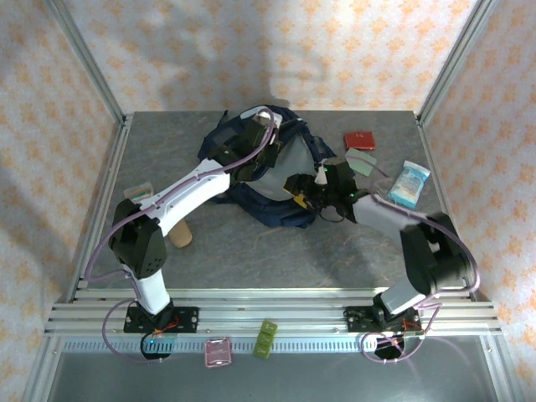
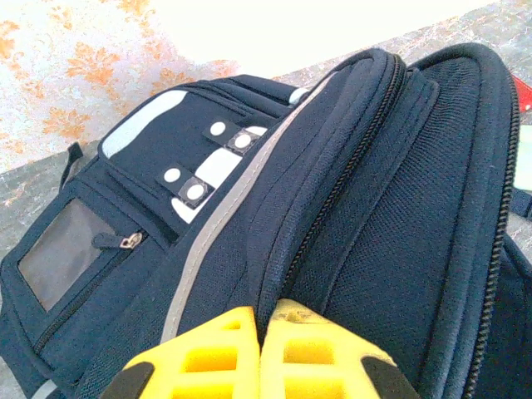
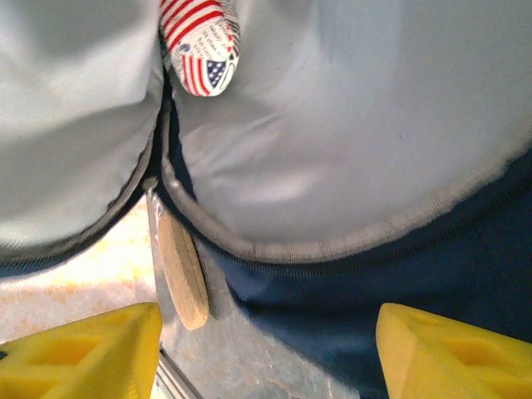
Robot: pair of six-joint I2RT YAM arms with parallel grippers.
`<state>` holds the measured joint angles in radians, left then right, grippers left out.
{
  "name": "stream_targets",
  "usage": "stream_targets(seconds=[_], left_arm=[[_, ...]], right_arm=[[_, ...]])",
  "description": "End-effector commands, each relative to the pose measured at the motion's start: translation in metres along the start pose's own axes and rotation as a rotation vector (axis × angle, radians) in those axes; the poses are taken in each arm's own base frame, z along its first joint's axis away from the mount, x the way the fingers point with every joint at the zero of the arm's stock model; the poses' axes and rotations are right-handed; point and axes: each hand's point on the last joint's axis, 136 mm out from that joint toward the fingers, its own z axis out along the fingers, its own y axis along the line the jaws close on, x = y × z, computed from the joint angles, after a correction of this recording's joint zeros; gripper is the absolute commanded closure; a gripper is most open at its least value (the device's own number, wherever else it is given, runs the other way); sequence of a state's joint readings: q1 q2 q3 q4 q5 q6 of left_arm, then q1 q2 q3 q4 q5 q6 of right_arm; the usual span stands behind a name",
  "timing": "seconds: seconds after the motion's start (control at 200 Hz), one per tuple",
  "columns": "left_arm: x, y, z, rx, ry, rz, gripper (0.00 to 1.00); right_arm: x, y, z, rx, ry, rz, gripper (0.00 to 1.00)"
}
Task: Pack the student bag
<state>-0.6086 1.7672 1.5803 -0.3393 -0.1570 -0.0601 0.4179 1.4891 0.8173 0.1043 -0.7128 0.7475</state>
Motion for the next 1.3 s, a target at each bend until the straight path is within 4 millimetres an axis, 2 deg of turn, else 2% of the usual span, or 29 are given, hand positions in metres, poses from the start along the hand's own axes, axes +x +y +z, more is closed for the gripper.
stream_targets(seconds=[0.0, 0.175, 0.24, 0.33, 0.471, 0.556, 0.601, 0.696, 0.816, 0.851, 0.966, 1.041, 1.166, 1.296], left_arm=[[-0.032, 0.019, -0.026, -0.036, -0.118, -0.079, 1.0], [-0.023, 0.015, -0.025, -0.015, -0.088, -0.086, 1.0], [-0.021, 0.012, -0.027, 0.01, -0.086, -0.108, 0.79], [-0.019, 0.012, -0.037, 0.038, -0.104, -0.158, 0.56], [-0.007, 0.023, -0.056, 0.029, -0.126, -0.25, 0.41], [0.016, 0.038, -0.062, -0.008, -0.095, -0.307, 0.37], [0.032, 0.049, -0.064, -0.032, -0.072, -0.345, 0.3], [0.08, 0.082, -0.063, -0.102, 0.008, -0.424, 0.12], [0.148, 0.142, -0.061, -0.219, 0.118, -0.594, 0.1], [0.167, 0.158, -0.064, -0.261, 0.145, -0.645, 0.09], [0.214, 0.195, -0.077, -0.38, 0.22, -0.757, 0.07], [0.228, 0.201, -0.082, -0.407, 0.237, -0.797, 0.02], [0.247, 0.21, -0.085, -0.471, 0.291, -0.789, 0.01], [0.264, 0.216, -0.076, -0.479, 0.323, -0.793, 0.01]], right_arm=[[-0.001, -0.008, -0.021, 0.05, -0.069, -0.055, 0.33], [-0.002, -0.005, -0.052, 0.083, -0.148, -0.081, 0.34], [-0.005, -0.003, -0.065, 0.092, -0.192, -0.104, 0.34], [-0.008, 0.017, -0.089, 0.049, -0.262, -0.156, 0.34], [-0.007, 0.038, -0.105, 0.006, -0.302, -0.256, 0.34], [-0.001, 0.047, -0.1, -0.012, -0.287, -0.31, 0.33], [0.004, 0.054, -0.093, -0.035, -0.264, -0.33, 0.32], [0.014, 0.072, -0.076, -0.084, -0.223, -0.373, 0.31], [0.023, 0.091, -0.058, -0.134, -0.181, -0.414, 0.31], [0.025, 0.089, -0.048, -0.126, -0.157, -0.414, 0.31], [0.03, 0.092, -0.036, -0.14, -0.127, -0.422, 0.31], [0.034, 0.091, -0.03, -0.15, -0.11, -0.416, 0.31], [0.036, 0.086, -0.025, -0.147, -0.092, -0.408, 0.31], [0.035, 0.085, -0.026, -0.145, -0.099, -0.406, 0.31]])
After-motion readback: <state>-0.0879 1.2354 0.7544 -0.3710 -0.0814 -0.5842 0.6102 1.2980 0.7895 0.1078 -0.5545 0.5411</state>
